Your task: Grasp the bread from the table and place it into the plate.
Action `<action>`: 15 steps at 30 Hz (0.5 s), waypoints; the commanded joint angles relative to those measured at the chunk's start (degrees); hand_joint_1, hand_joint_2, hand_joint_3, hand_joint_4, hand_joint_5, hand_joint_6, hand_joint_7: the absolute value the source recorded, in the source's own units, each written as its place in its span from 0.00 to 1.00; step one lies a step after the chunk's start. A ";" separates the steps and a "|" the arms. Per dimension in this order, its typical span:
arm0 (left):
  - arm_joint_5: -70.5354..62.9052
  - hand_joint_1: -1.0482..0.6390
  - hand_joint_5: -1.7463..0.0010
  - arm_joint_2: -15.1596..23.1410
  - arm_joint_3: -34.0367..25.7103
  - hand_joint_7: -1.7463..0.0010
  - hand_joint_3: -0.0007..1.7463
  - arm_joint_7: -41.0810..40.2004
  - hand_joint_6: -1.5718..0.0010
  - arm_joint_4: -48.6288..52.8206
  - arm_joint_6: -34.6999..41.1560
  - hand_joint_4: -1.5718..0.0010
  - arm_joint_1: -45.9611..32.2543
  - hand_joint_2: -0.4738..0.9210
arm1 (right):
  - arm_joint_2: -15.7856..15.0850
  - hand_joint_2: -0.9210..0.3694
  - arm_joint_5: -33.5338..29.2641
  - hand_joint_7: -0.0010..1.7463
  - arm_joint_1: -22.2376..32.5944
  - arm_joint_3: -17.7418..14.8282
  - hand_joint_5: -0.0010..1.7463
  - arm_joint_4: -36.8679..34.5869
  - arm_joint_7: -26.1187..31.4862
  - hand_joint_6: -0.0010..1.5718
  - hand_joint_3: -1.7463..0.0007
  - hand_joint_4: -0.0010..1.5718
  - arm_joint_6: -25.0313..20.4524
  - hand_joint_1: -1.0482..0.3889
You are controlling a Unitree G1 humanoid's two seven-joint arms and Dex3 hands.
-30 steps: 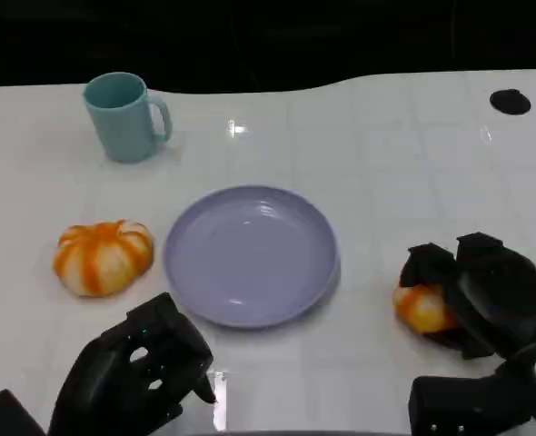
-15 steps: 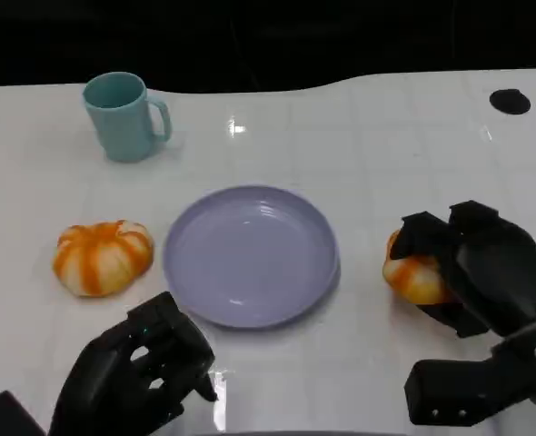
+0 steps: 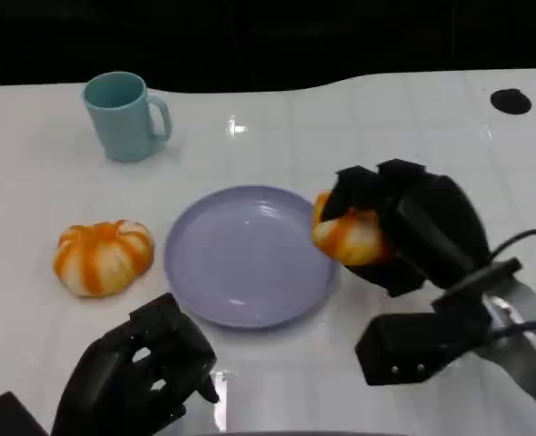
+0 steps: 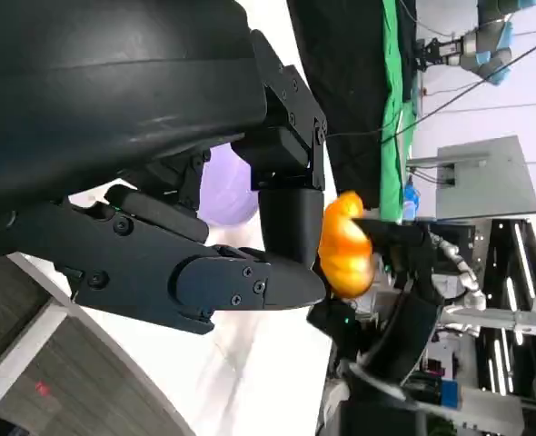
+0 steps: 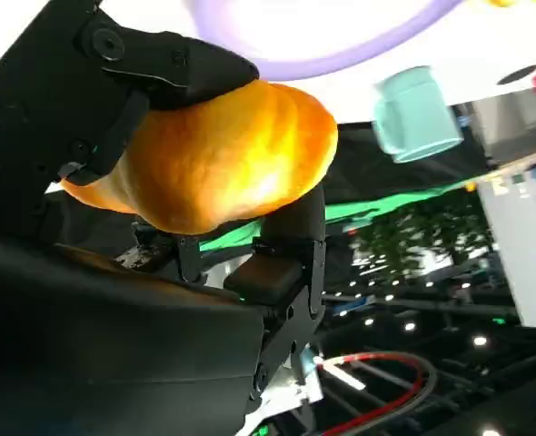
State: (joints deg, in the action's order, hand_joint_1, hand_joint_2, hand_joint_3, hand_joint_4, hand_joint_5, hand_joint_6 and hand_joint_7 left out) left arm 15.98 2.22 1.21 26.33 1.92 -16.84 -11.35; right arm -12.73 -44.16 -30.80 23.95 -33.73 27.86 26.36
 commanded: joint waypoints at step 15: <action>-0.42 0.30 0.00 0.66 0.92 0.14 0.19 0.57 0.64 -1.45 -1.78 0.61 -2.64 1.00 | 13.24 0.38 2.31 0.66 -13.27 3.47 0.93 -19.91 -1.09 0.54 0.31 0.53 -0.23 0.59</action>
State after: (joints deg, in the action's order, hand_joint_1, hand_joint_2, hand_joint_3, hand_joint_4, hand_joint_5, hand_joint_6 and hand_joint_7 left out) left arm 15.13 2.35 1.98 26.35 1.33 -18.04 -13.15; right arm -0.23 -43.18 -41.96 27.45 -51.52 27.25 26.64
